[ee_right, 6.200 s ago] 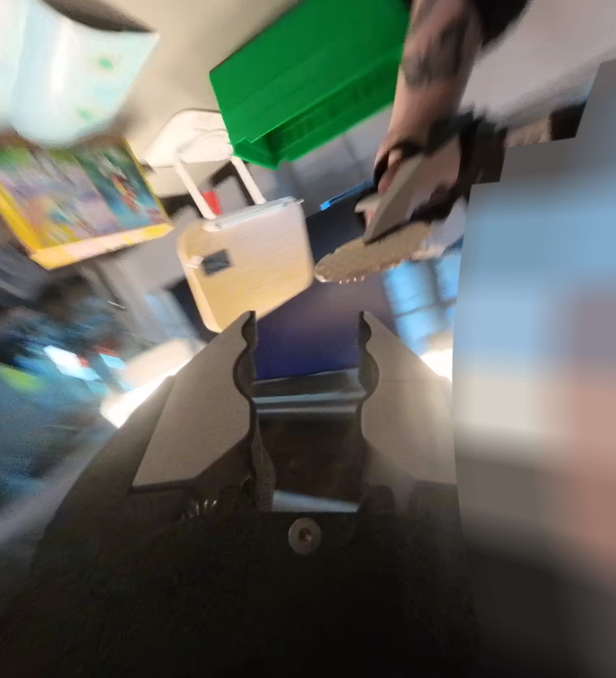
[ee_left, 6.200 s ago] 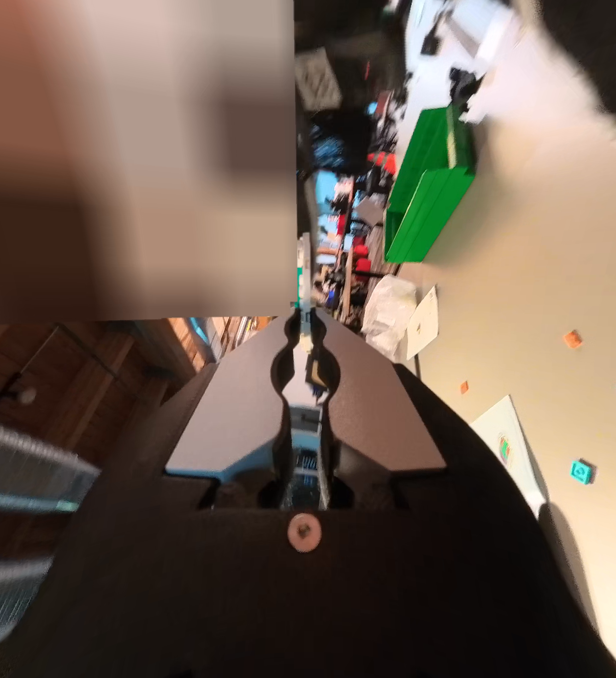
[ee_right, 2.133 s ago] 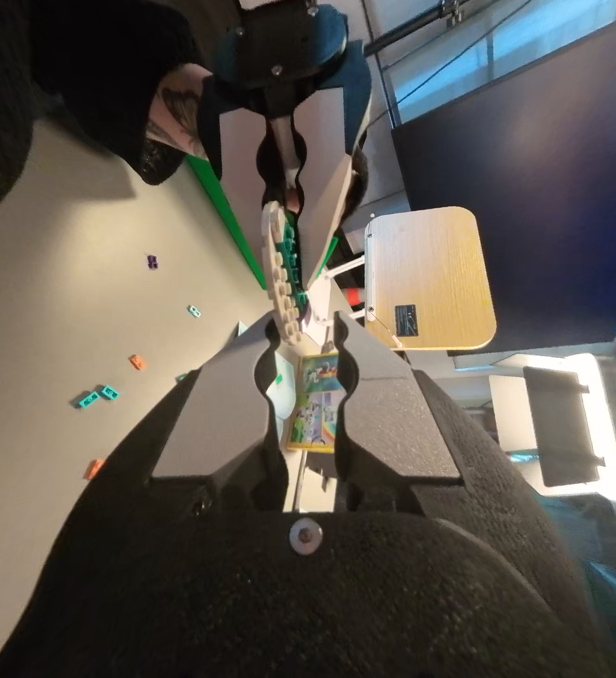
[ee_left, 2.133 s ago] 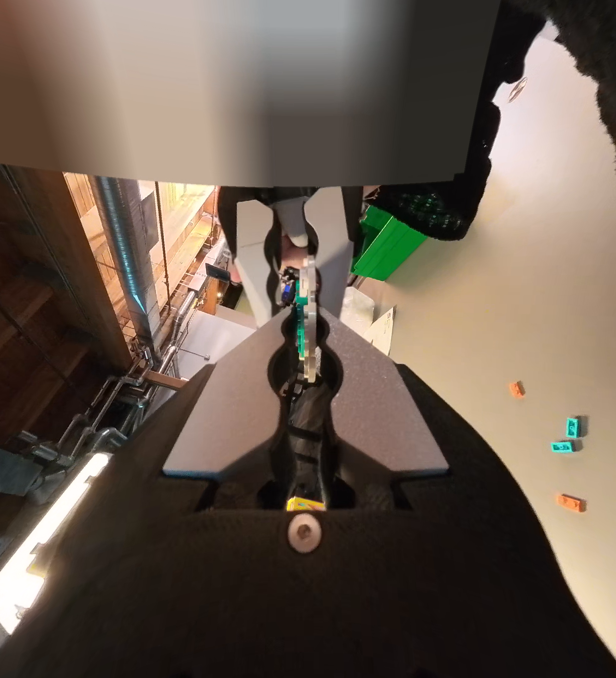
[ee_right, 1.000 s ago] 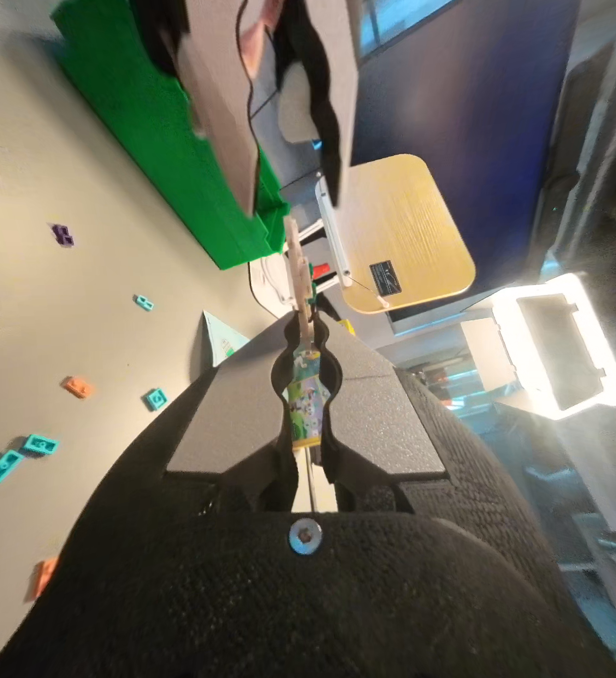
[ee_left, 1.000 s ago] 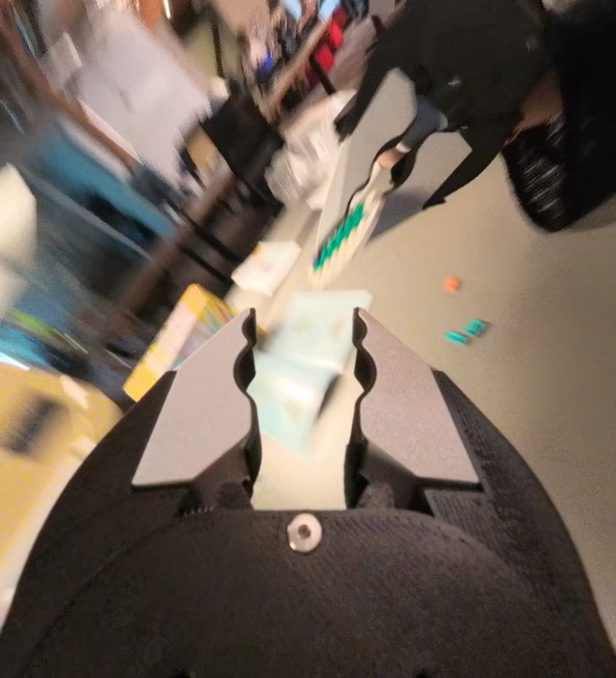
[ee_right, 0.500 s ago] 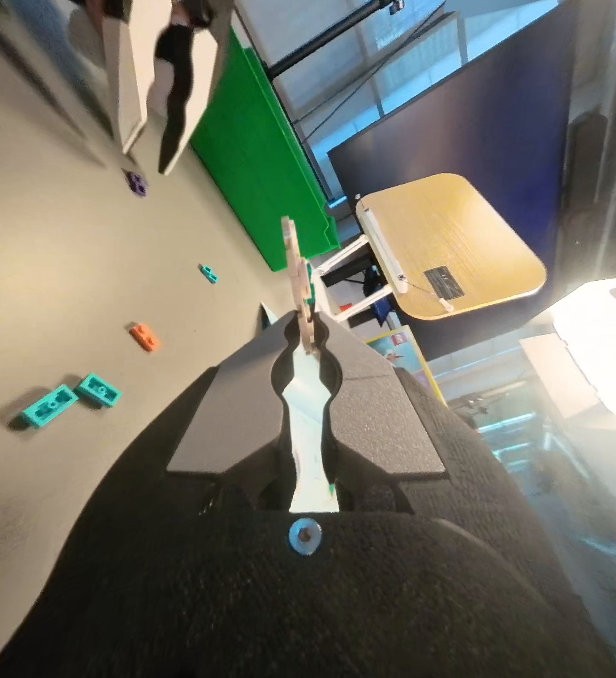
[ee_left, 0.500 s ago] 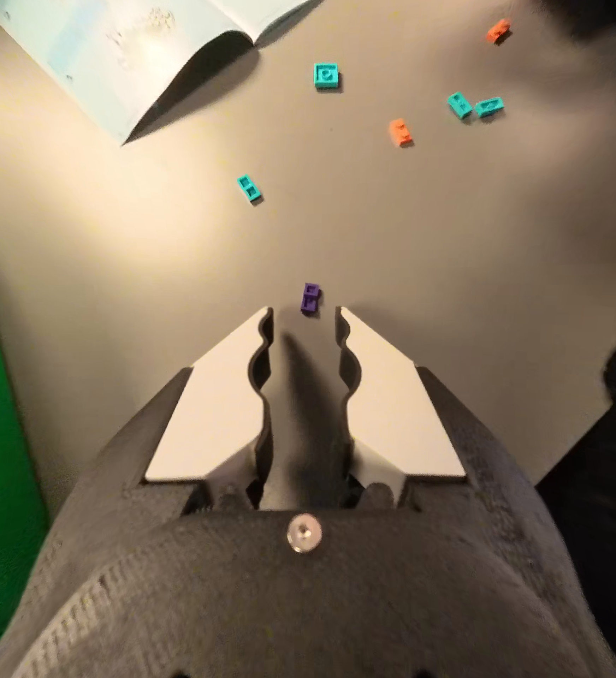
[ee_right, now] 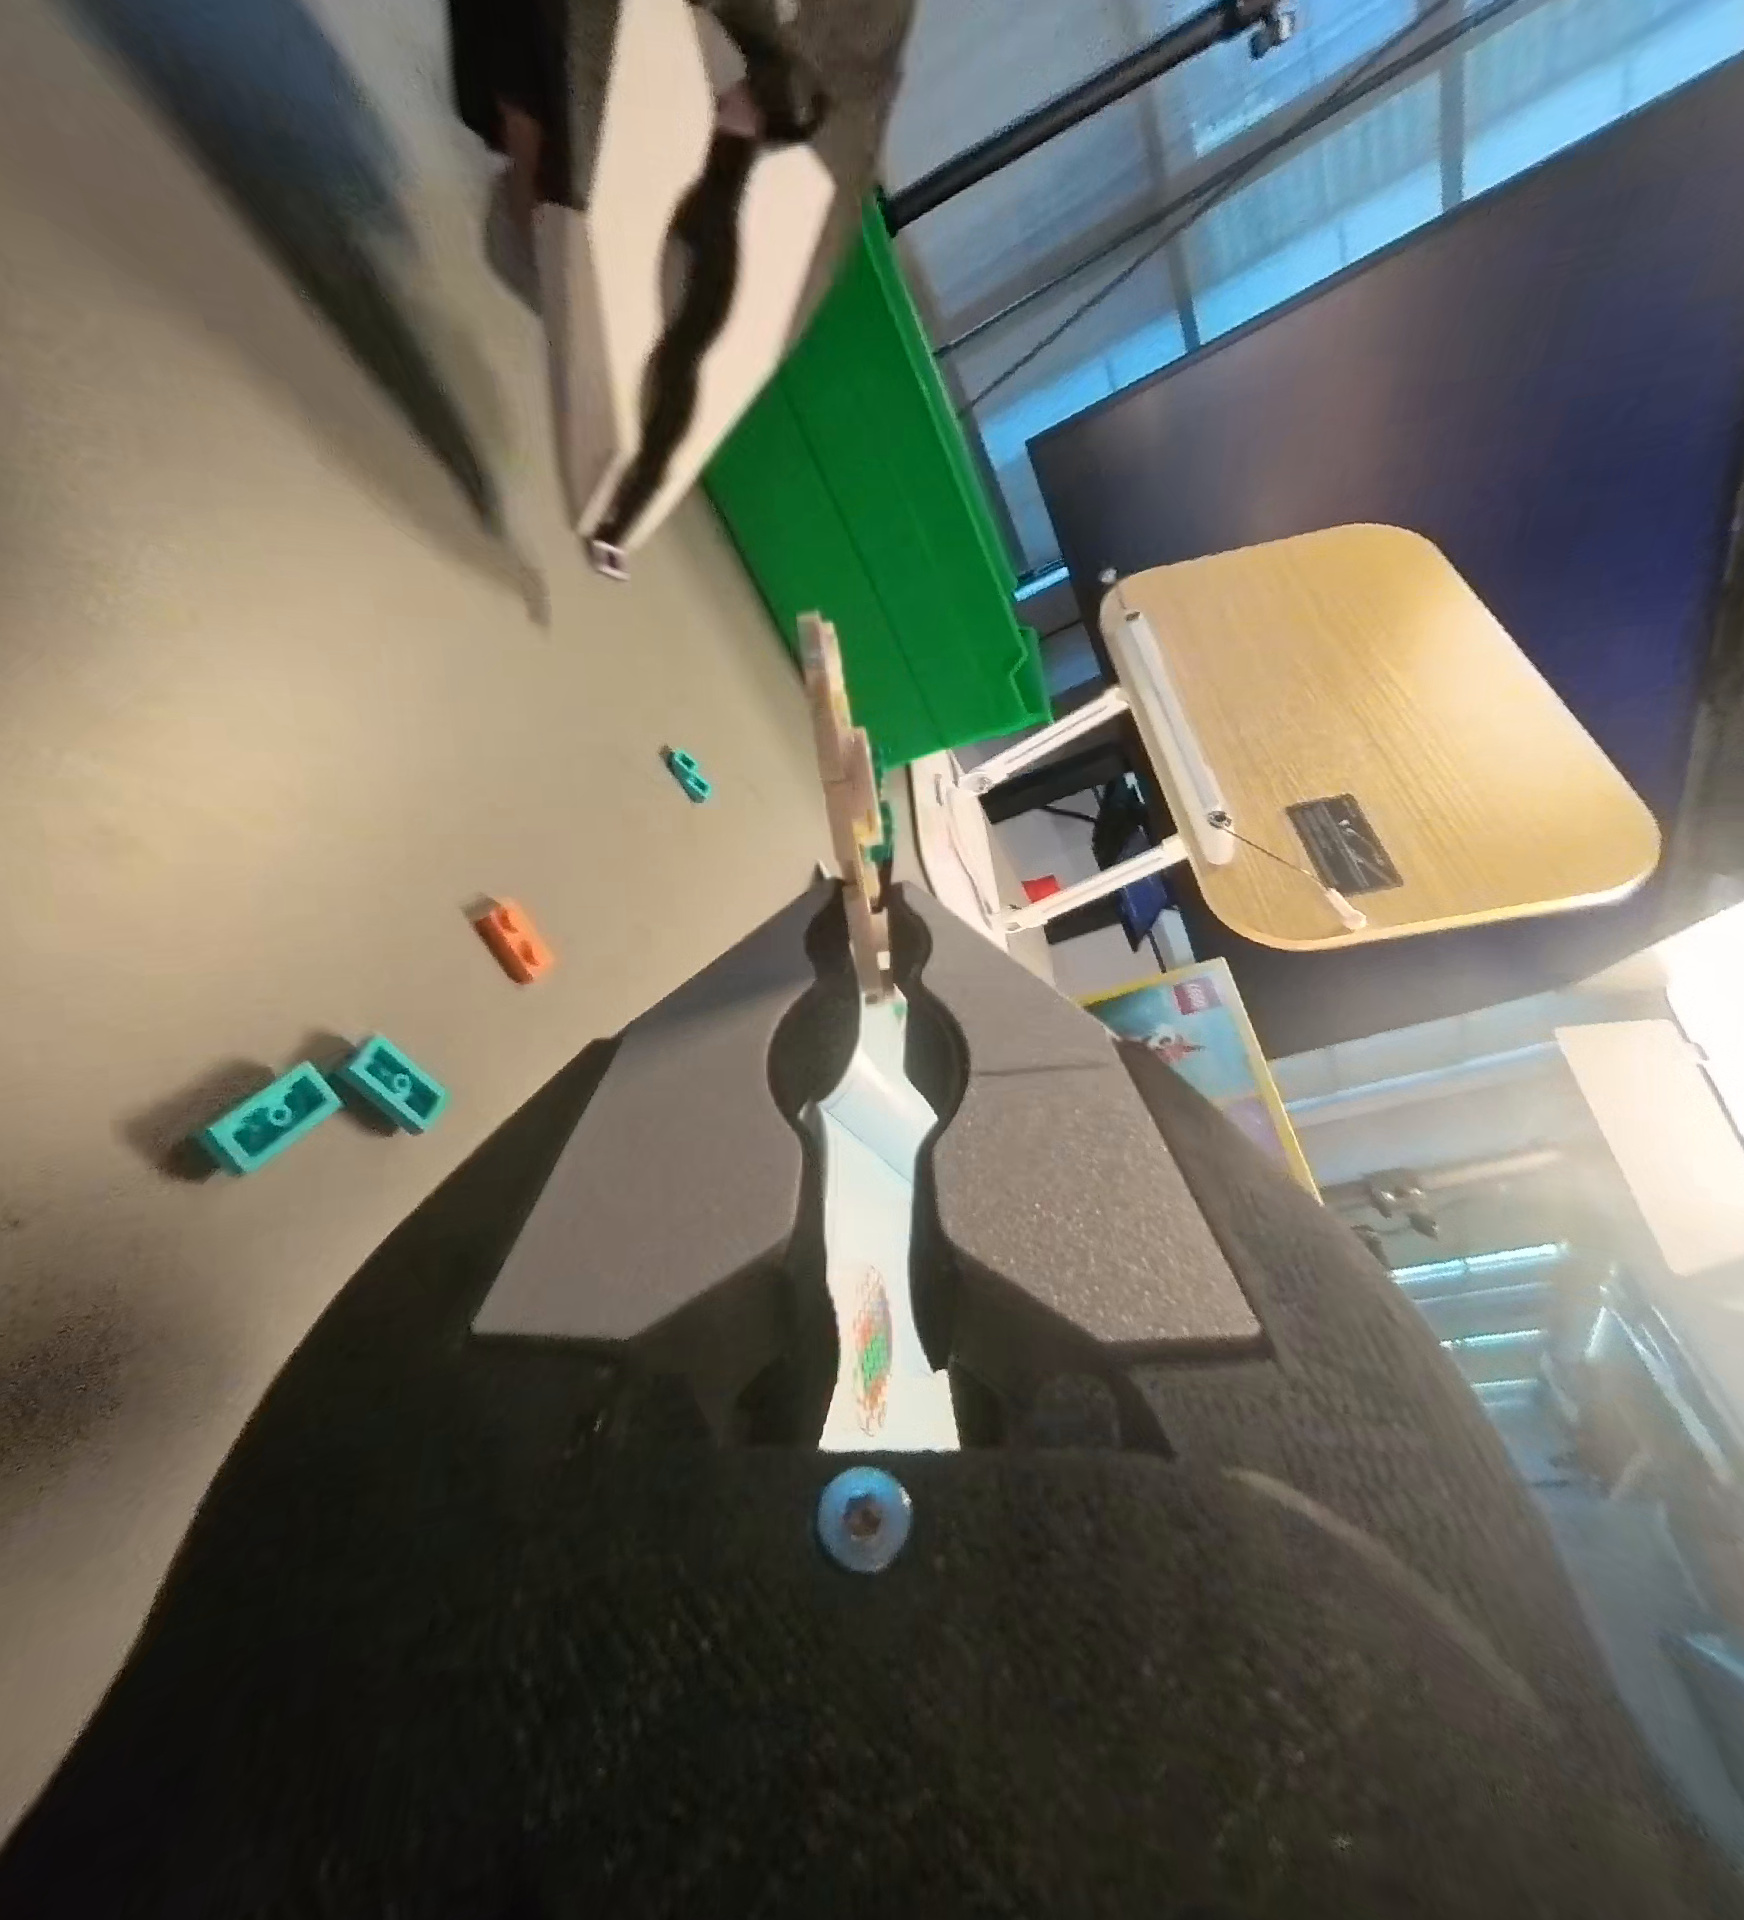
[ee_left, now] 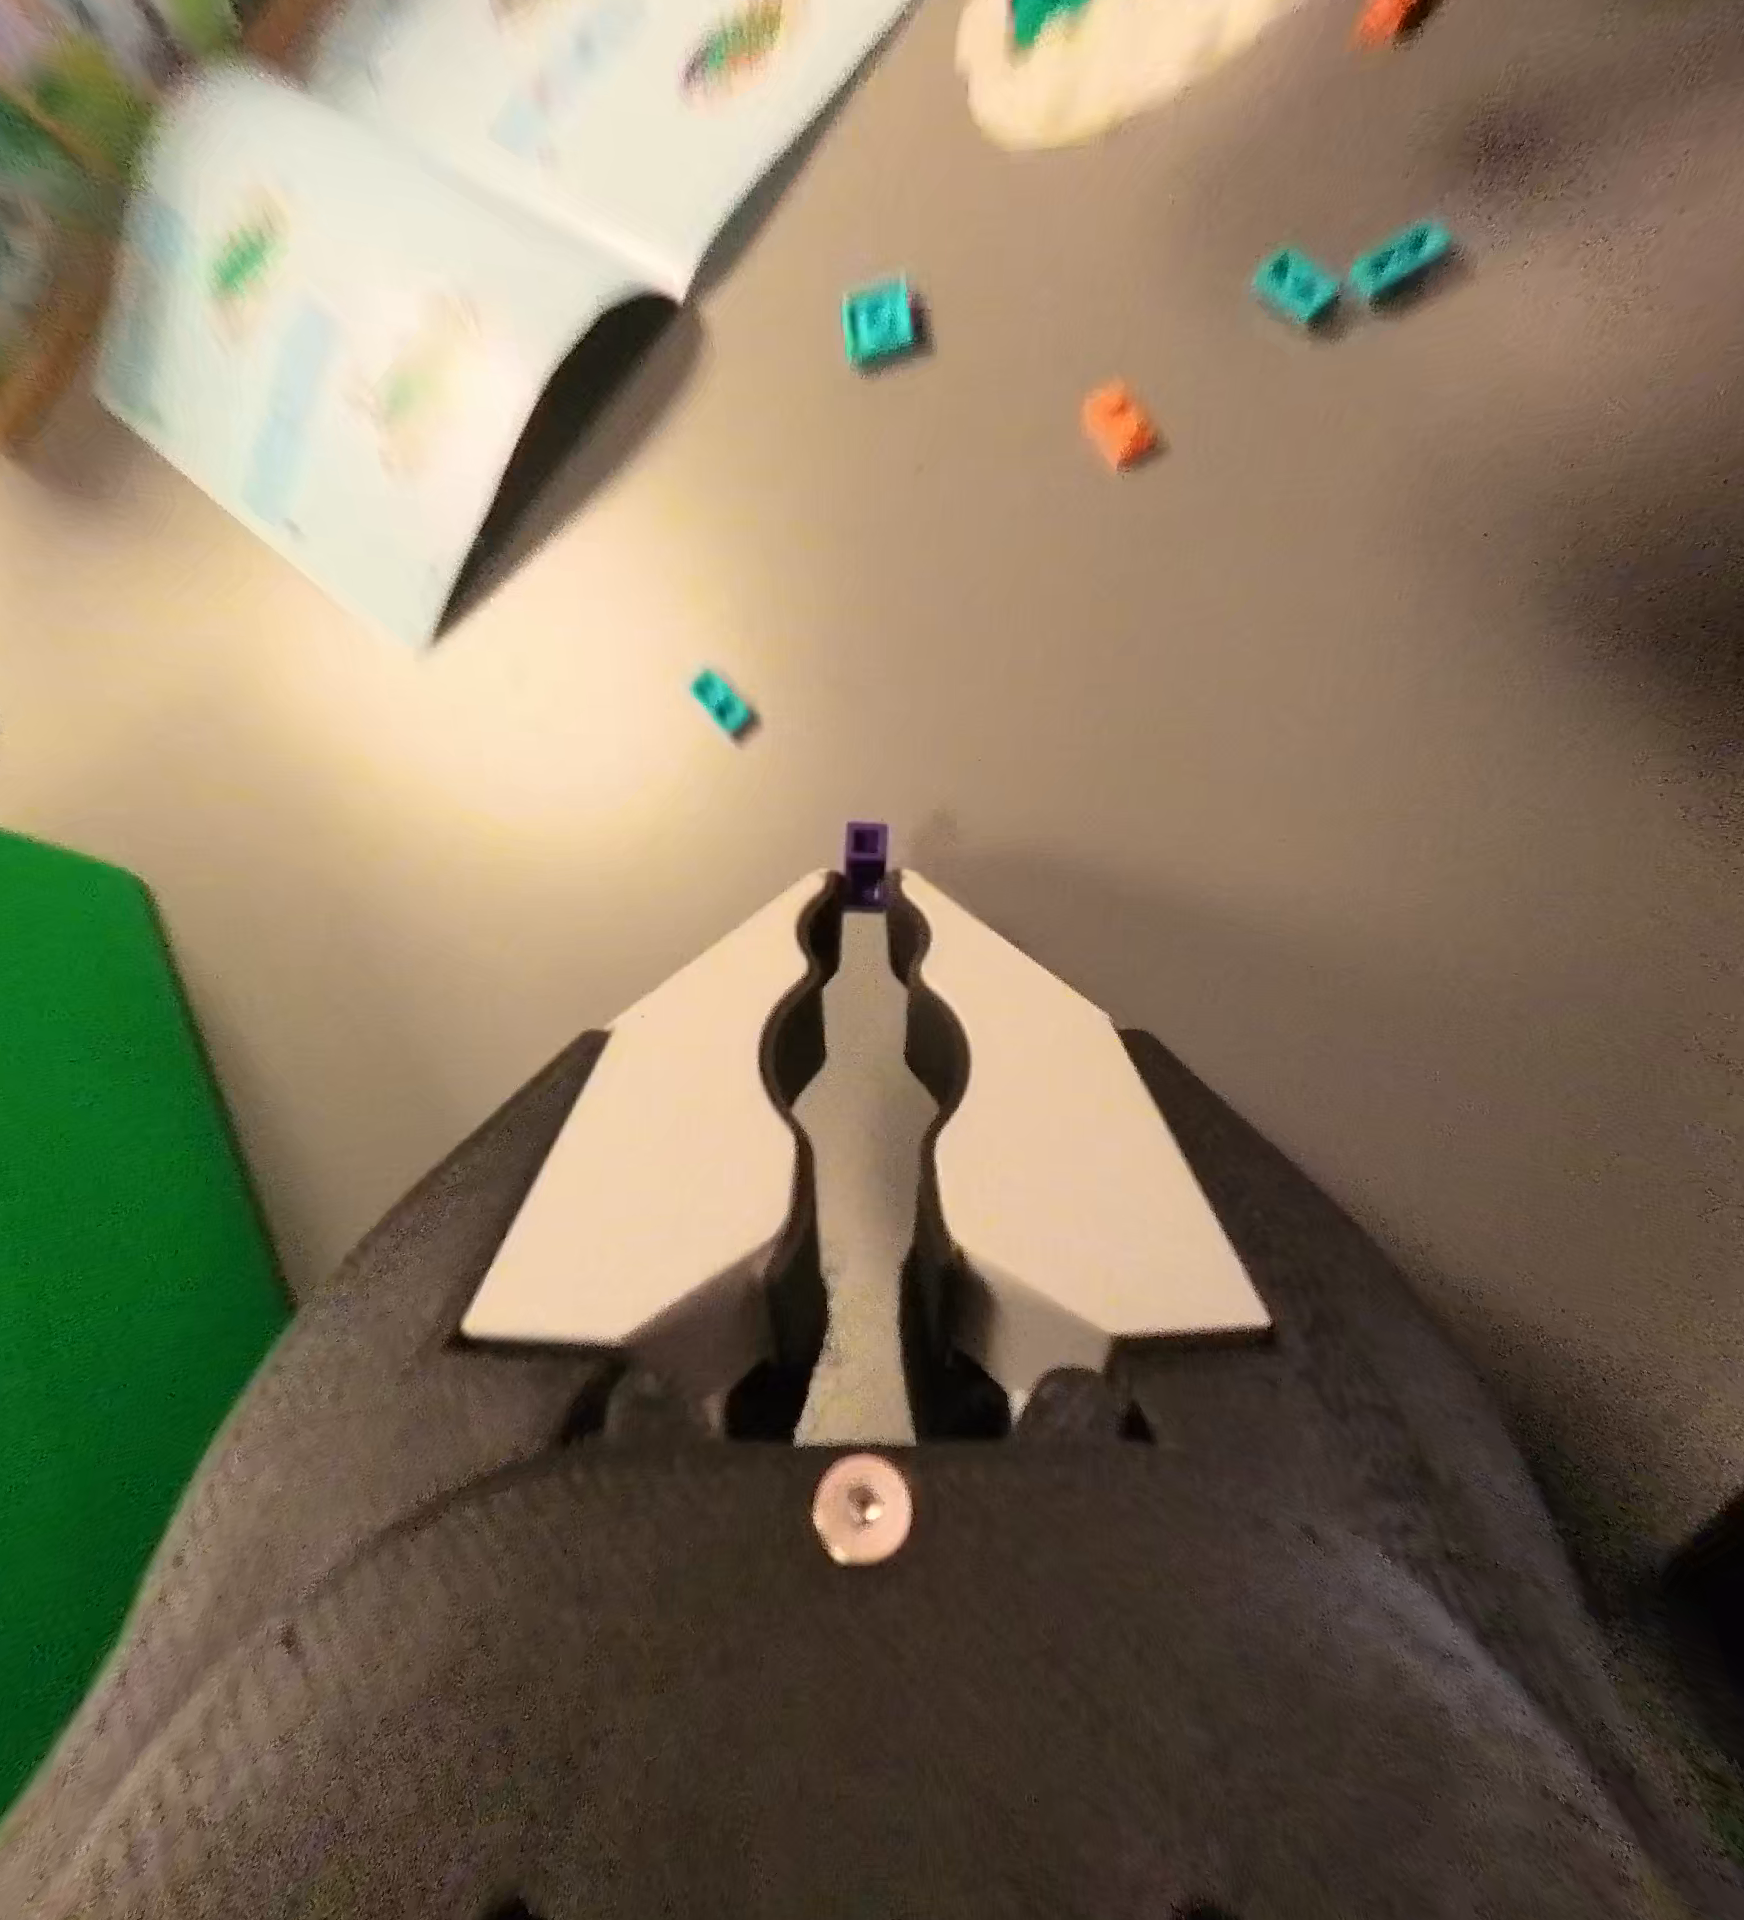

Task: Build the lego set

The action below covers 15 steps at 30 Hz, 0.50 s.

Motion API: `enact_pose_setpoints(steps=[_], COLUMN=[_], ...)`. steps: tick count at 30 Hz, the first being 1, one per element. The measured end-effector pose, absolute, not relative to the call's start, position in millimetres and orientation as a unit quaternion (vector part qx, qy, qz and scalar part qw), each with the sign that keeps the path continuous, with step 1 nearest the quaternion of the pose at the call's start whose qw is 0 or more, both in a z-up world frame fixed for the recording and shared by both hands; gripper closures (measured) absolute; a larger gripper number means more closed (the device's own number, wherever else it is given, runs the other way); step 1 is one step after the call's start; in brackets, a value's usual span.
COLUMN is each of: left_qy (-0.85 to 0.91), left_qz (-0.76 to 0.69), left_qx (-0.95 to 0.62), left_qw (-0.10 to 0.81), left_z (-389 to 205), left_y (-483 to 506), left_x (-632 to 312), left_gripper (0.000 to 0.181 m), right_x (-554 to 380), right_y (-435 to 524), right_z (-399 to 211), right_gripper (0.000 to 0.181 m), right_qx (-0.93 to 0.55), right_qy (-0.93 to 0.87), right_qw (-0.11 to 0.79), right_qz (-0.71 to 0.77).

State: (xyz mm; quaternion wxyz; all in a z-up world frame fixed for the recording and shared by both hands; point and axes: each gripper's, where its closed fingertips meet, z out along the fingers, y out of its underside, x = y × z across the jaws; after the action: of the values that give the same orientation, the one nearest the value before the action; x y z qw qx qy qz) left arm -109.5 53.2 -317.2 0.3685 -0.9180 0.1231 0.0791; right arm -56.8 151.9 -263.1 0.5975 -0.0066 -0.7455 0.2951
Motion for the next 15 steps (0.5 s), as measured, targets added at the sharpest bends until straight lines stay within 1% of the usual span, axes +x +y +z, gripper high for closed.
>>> enact_pose_setpoints(steps=[4,7,9,12,15], left_qy=[0.192,0.238,0.276,0.365,0.418], left_qz=[0.136,0.214,0.265,0.354,0.377], left_qx=[-0.875,-0.821,-0.783,-0.714,-0.689], left_qw=[0.422,0.474,0.491,0.481,0.456], left_z=[-287.0,-259.5,-247.7,-241.3,-248.3], left_y=[83.4,103.8,112.3,119.6,121.8], left_x=[-89.1,-80.4,-74.3,-64.0,-60.3], left_gripper=[0.174,0.174,0.174,0.174,0.174], right_x=[-52.2,-47.2,-44.7,-43.1,-44.0], right_y=[138.2,129.9,127.5,127.8,130.5], right_z=[-269.0,-270.5,-268.1,-263.3,-261.0], right_gripper=[0.177,0.177,0.176,0.176,0.176], right_qx=[0.027,0.047,0.052,0.047,0.036], right_qy=[-0.753,-0.752,-0.748,-0.741,-0.739], right_qw=[0.593,0.593,0.595,0.597,0.596], right_qz=[0.283,0.284,0.29,0.303,0.311])
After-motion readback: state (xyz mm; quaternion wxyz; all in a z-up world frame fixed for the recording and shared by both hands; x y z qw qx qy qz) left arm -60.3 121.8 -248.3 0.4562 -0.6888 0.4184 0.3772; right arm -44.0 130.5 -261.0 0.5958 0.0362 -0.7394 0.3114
